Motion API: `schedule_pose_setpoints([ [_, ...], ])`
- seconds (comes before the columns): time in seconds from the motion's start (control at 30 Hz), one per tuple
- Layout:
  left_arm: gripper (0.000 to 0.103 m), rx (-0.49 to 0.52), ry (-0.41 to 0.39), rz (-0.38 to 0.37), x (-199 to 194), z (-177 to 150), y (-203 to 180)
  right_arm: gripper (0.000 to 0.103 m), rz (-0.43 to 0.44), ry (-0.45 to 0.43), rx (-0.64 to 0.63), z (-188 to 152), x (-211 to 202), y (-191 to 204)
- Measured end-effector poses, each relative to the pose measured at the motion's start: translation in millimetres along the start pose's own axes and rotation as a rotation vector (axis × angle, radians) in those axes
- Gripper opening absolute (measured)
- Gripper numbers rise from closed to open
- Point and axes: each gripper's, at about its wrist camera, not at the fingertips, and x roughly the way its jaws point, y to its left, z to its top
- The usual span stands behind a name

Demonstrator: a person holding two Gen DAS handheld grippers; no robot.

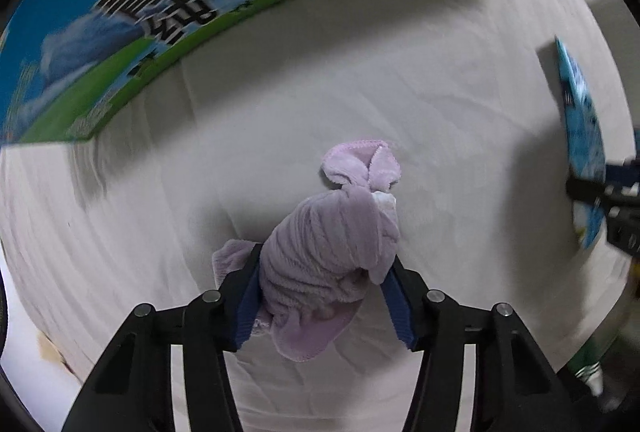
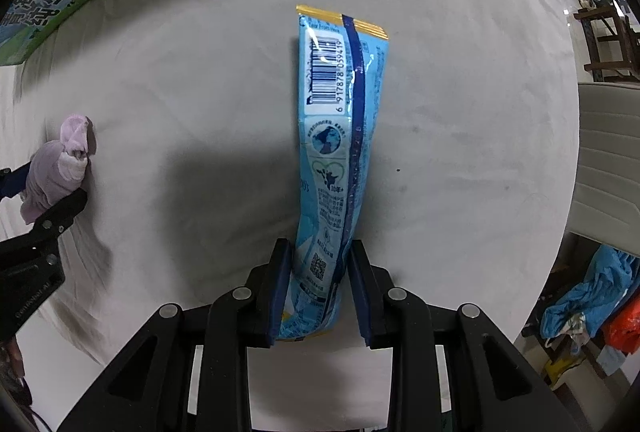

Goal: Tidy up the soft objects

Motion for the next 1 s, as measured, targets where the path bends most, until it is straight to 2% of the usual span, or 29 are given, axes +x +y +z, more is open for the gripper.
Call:
schedule_pose_setpoints([
  [0.07, 0.050, -0.051, -0.014, -0.027, -3.3, -1.1, 6.3, 0.023, 0.000, -0.015, 0.000, -4.7, -1.6, -1.5],
  [0.2, 0.049, -0.153, -0.029, -0.119, -12.6, -6.6, 21.2, 0.018, 0.010, -0.042, 0.009, -10.1, -5.0, -0.5],
  [0.33, 0.049, -0.198, -0.063, -0.188, -26.2, -13.5, 28.7, 0.017, 0.042, -0.070, 0.007, -17.0, -16.6, 1.8],
  [0.5, 0.049, -0.260, -0.127, -0.285, -59.3, -24.5, 35.1, 0.017, 0.120, -0.118, 0.006, -26.0, -47.3, 1.3],
  [0.73, 0.049, -0.340, -0.252, -0.417, -133.3, -20.3, 52.9, 0.017, 0.207, -0.251, -0.046, -24.3, -130.6, 3.9],
  [0.9, 0.049, -0.348, -0.324, -0.444, -173.7, 14.8, 65.9, 0.017, 0.251, -0.356, -0.091, -4.1, -197.9, 12.7],
  [1.0, 0.049, -0.374, -0.349, -0.435, -179.4, 37.1, 81.3, 0.017, 0.256, -0.404, -0.122, 17.6, -229.3, 25.3],
])
